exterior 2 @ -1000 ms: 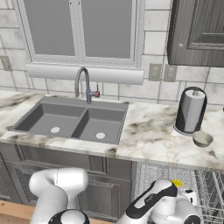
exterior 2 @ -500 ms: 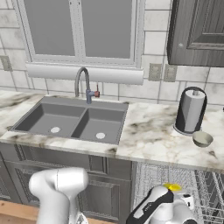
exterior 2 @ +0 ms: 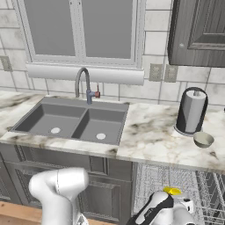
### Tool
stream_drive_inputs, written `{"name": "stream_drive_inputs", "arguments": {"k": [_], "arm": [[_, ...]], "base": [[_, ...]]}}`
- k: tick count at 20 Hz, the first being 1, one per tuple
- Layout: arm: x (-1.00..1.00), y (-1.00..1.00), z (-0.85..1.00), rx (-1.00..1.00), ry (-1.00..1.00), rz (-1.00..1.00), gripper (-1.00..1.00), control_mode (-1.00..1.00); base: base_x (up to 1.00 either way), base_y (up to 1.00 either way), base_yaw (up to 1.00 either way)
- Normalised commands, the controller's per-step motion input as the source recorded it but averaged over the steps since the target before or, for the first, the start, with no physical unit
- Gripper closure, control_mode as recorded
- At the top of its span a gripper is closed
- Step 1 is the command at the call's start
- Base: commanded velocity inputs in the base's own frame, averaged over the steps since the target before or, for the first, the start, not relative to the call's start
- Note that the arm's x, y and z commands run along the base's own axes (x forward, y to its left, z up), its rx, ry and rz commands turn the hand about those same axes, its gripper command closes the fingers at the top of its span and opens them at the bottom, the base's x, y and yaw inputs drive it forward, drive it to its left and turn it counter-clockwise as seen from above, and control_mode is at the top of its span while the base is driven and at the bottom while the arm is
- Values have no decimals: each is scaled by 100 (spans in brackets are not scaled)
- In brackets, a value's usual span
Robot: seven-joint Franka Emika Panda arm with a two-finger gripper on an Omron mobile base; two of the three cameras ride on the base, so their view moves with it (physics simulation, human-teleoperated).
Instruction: Pick up the cup and bowl from the counter, place them in the dishwasher, and close the dishwasher door.
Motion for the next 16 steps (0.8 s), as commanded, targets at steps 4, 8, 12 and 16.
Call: {"name": "stream_drive_inputs", "arguments": {"k": [4, 8, 12, 16], "arm": [[13, -8, -32, 2, 0, 0, 100, -100], [14, -9, -30, 2, 0, 0, 100, -100], [13, -10, -28, 3, 0, 0, 100, -100], [11, -12, -24, 3, 0, 0, 100, -100]], "base": [[0, 0, 0], [0, 0, 0], [0, 0, 0], [0, 0, 0]]}}
